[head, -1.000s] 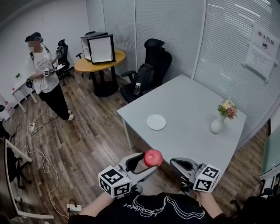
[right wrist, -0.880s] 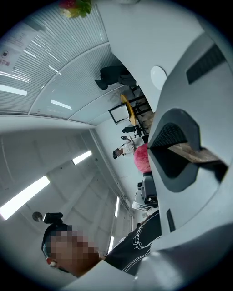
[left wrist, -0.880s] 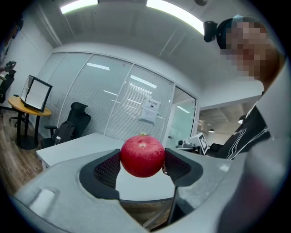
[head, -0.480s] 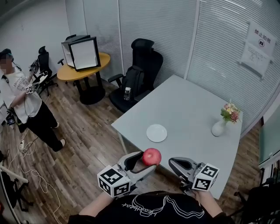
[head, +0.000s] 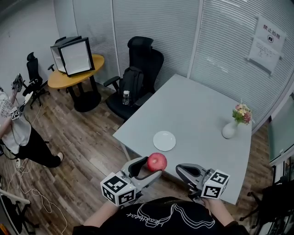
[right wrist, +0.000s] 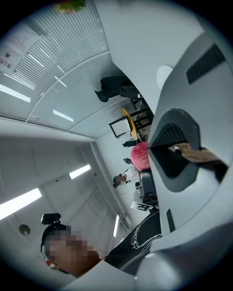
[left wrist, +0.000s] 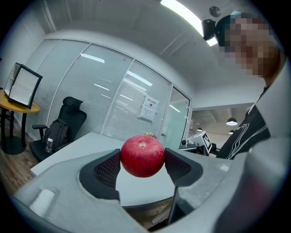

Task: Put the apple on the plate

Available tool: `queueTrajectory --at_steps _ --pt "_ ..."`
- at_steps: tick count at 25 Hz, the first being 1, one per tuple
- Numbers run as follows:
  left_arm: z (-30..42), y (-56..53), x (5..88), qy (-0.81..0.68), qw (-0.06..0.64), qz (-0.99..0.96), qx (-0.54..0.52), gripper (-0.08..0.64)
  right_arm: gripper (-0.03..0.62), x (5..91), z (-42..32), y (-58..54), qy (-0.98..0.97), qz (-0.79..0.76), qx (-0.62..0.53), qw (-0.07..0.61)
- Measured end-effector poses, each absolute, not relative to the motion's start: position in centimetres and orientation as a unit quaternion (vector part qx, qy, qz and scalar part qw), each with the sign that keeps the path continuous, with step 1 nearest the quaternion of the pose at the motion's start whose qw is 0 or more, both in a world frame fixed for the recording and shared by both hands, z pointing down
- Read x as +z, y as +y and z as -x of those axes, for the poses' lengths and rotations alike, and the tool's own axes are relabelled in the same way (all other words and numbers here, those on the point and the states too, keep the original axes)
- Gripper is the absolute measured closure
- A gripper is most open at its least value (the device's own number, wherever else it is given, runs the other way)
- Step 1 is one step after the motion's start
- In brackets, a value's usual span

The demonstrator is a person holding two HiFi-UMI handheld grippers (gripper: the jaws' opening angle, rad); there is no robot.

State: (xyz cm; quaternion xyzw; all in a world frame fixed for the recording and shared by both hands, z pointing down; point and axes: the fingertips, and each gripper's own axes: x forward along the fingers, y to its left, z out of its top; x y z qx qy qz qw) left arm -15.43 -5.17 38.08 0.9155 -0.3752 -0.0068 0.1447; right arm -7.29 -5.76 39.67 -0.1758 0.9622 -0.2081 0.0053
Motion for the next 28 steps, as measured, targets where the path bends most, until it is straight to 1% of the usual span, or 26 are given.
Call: queueTrajectory --at_steps 14,18,25,28 --pt "14.2 -13.0 39.5 -0.379 0.159 -0.912 0.011 0.247 0.583 41.1 5.4 -13.6 0.954 0.19 -0.234 0.014" --pt "13.6 -16.0 40.1 -0.382 0.159 -0.91 0.023 0.247 0.583 42.0 4.4 -16.2 0.95 0.196 -0.243 0.006" --pt "12.3 -20.7 42.7 -0.377 0.191 -0.906 0.032 0.247 0.583 43.7 2.5 -19.9 0.94 0.211 -0.267 0.008" --pt "12.1 -22.2 43.7 -0.38 0.189 -0.904 0.042 0.247 0.583 44.3 2.1 -21.0 0.937 0.216 -0.274 0.007"
